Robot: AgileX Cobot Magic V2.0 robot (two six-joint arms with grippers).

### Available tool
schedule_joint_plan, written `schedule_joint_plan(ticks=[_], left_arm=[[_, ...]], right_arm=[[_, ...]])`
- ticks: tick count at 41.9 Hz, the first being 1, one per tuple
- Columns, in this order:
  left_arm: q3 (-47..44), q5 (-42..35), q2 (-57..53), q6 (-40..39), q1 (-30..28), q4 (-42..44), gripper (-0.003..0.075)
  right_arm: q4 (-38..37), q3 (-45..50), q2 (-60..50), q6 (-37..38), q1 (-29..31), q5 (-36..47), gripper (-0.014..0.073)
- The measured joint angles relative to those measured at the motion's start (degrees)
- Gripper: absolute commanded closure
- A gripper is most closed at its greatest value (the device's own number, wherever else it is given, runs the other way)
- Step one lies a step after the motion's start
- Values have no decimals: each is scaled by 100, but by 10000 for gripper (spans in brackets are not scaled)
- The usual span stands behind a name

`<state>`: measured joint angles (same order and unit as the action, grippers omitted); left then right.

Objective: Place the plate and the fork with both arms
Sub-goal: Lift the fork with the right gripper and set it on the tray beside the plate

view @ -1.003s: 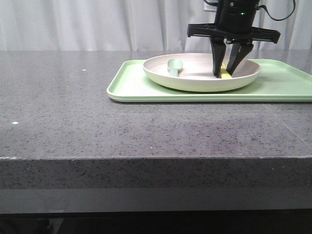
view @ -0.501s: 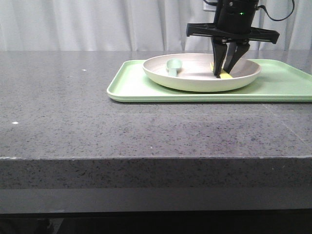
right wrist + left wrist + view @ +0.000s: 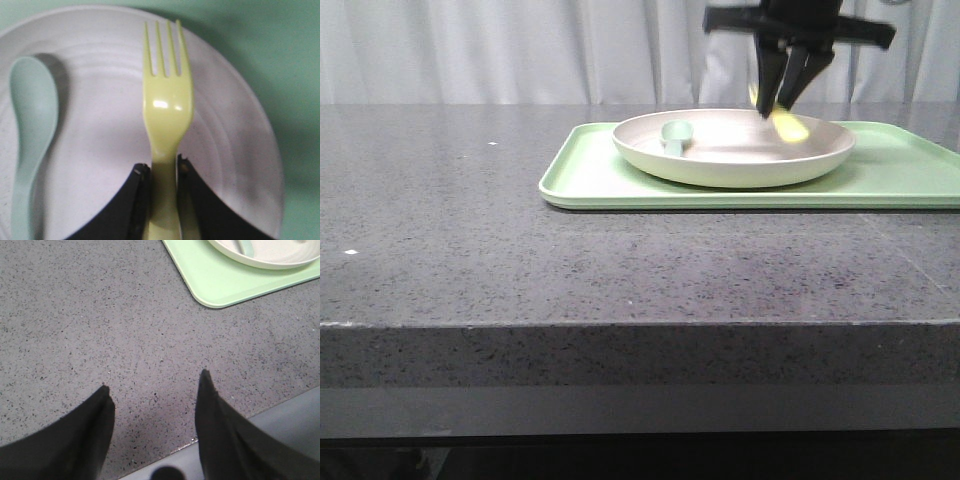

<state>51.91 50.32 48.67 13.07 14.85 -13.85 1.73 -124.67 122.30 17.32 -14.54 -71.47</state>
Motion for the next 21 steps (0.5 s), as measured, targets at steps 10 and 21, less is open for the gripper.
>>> schedule_joint_plan(ticks=[10, 21], left_arm=[[0, 0, 0, 0, 0, 0, 351], [0, 0, 0, 2, 0, 0, 351]], right_arm=[[0, -40, -727, -367, 282, -12, 579], [0, 217, -1167, -605, 815, -32, 579]])
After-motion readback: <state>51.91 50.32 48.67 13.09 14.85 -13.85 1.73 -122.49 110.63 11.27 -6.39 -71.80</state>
